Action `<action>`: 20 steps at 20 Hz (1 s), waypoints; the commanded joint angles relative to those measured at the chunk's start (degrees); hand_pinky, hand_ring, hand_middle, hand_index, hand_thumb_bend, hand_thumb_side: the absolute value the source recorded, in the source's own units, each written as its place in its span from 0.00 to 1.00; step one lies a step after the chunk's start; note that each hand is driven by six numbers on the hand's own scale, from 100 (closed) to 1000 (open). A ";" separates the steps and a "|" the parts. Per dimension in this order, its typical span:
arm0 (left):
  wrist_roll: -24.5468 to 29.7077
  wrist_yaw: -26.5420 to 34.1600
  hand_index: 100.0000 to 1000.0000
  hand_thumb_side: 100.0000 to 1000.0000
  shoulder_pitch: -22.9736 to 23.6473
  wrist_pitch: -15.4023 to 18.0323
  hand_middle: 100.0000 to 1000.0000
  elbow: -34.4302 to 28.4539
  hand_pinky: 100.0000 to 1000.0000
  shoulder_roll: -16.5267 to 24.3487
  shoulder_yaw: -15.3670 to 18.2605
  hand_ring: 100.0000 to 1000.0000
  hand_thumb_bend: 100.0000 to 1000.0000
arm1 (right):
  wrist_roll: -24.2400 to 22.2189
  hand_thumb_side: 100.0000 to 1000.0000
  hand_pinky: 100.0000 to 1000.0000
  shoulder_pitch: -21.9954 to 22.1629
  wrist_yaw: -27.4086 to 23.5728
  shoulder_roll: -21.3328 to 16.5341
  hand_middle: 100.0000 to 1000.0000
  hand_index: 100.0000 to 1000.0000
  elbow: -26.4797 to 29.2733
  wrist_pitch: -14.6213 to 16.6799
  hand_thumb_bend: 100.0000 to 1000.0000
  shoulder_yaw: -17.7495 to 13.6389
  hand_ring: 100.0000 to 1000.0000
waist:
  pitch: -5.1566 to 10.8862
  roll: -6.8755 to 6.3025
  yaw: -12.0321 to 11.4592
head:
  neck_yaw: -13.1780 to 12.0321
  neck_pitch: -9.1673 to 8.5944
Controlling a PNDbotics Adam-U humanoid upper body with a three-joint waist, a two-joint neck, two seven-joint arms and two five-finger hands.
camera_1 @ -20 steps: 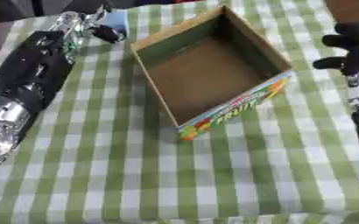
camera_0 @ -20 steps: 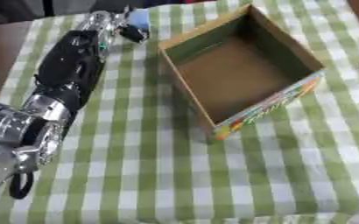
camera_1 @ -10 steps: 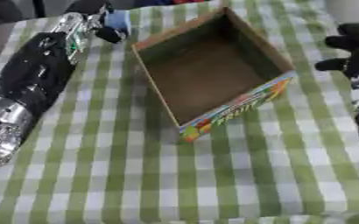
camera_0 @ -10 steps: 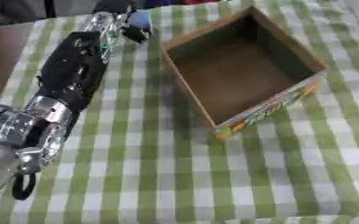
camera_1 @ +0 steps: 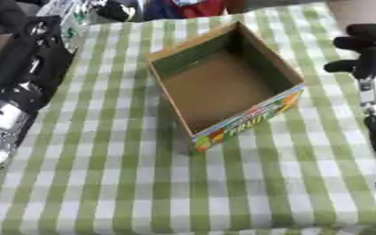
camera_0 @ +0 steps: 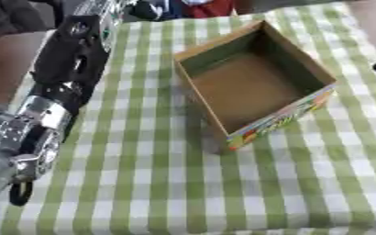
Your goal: Pick up objects on the table and place them in the box.
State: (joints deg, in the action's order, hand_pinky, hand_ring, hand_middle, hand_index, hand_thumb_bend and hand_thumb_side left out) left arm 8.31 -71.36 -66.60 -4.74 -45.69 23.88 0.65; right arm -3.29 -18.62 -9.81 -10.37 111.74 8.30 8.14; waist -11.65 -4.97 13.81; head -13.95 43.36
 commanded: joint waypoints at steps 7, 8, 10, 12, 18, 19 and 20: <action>4.63 4.73 0.58 0.47 0.84 4.77 0.44 -11.31 0.62 -4.88 -7.41 0.47 0.24 | -0.95 0.26 0.58 -0.51 -0.86 -0.75 0.70 0.71 0.58 0.02 0.00 0.30 0.74 | 3.34 0.65 -0.57 | 0.54 0.69; 5.44 5.36 0.58 0.48 0.98 5.59 0.44 -12.66 0.63 -6.04 -8.75 0.47 0.24 | -0.99 0.26 0.58 -0.50 -0.90 -0.78 0.70 0.71 0.59 0.01 0.00 0.32 0.74 | 3.46 0.67 -0.58 | 0.62 0.72; 7.15 6.67 0.58 0.48 1.17 7.32 0.45 -15.46 0.63 -7.49 -11.56 0.48 0.24 | -1.08 0.26 0.58 -0.54 -0.97 -0.79 0.70 0.71 0.61 -0.01 0.00 0.38 0.74 | 3.62 0.72 -0.49 | 0.63 0.75; 8.91 8.30 0.59 0.49 1.46 9.07 0.45 -18.32 0.63 -8.50 -14.41 0.48 0.25 | -1.15 0.26 0.58 -0.58 -1.06 -0.80 0.70 0.71 0.64 -0.03 0.00 0.40 0.74 | 3.75 0.76 -0.38 | 0.62 0.75; 13.02 11.75 0.60 0.48 4.24 14.18 0.47 -23.12 0.63 -9.17 -21.55 0.50 0.24 | -1.15 0.26 0.58 -0.66 -1.17 -0.72 0.70 0.71 0.65 -0.05 0.00 0.29 0.74 | 3.89 0.75 -0.37 | 1.05 0.64; 13.20 11.50 0.60 0.48 4.60 15.12 0.47 -22.47 0.63 -9.45 -21.69 0.50 0.24 | -1.15 0.26 0.58 -0.66 -1.17 -0.70 0.70 0.71 0.63 -0.05 0.00 0.26 0.74 | 3.89 0.74 -0.35 | 1.11 0.61; 13.37 11.02 0.60 0.48 4.95 16.05 0.47 -21.58 0.63 -9.79 -21.67 0.50 0.24 | -1.14 0.26 0.58 -0.68 -1.18 -0.67 0.70 0.71 0.63 -0.05 0.00 0.25 0.74 | 3.88 0.72 -0.32 | 1.14 0.58</action>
State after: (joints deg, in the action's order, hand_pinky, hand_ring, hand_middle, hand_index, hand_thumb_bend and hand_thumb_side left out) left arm 21.35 -60.35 -60.70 10.16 -66.80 13.83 -20.75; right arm -4.32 -18.62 -10.74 -10.38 111.59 8.21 8.51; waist -8.80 -4.63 13.44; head -12.95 43.83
